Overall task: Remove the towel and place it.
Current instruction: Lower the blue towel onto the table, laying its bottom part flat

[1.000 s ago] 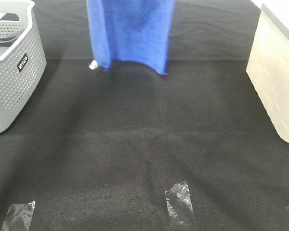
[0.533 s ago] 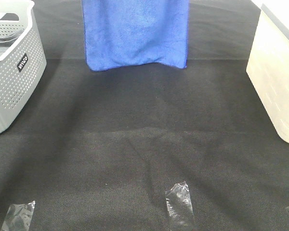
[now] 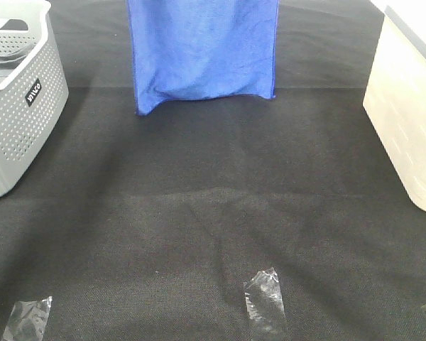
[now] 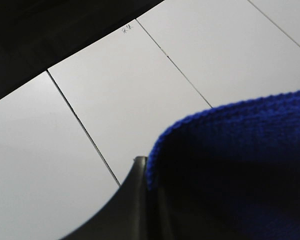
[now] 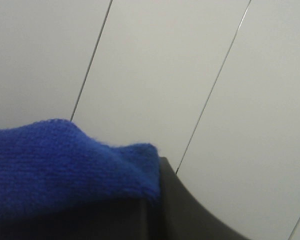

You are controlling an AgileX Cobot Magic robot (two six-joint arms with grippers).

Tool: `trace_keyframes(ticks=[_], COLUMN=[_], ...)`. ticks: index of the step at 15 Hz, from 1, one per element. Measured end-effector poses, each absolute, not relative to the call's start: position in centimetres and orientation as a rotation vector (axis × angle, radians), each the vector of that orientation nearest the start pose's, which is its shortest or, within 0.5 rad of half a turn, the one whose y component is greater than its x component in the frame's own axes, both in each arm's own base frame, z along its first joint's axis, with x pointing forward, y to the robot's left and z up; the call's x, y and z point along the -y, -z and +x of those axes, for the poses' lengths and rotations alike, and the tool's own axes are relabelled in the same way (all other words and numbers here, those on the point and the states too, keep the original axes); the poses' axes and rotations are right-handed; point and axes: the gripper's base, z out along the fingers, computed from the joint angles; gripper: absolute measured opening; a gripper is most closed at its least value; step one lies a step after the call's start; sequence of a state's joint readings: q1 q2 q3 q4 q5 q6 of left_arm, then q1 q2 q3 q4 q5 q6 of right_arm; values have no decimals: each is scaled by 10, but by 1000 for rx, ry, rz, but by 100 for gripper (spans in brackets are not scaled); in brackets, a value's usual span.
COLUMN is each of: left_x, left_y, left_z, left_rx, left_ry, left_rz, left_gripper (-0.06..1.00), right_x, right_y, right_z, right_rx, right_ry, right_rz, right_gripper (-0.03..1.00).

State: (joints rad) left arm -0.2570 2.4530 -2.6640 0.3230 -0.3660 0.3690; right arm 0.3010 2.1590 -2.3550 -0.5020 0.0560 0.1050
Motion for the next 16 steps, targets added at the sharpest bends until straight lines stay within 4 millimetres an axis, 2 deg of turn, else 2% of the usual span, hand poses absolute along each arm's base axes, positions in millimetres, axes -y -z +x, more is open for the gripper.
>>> trace_keyframes(ticks=[3,7,10,13,14,16], left_x=[151,150,153,157,162,165], left_y=[-408,-405,-402,-410,-417,-421], left_z=[535,537,538,525,508,492], left_rx=[-818,-926,-1150,-1406,-1593,-1739], left_ry=[-294,-121,-55,-16,29,58], left_rz=[506,426,387,355,365,423], left_gripper=[0,0,0,0,0,0], right_x=[-145,-142,-136,-128,-123,-121], right_y=[-448,-441,-435,-442,-448,-452], right_z=[491,493,490,473,459,446], right_rx=[-1270,-1363,-1530,-1701,-1817,-1902], right_ry=[103,122,82,54,27,-7], right_rz=[-428,-413,-346,-289,-268,-271], right_gripper=[3,3,3,3,3,3])
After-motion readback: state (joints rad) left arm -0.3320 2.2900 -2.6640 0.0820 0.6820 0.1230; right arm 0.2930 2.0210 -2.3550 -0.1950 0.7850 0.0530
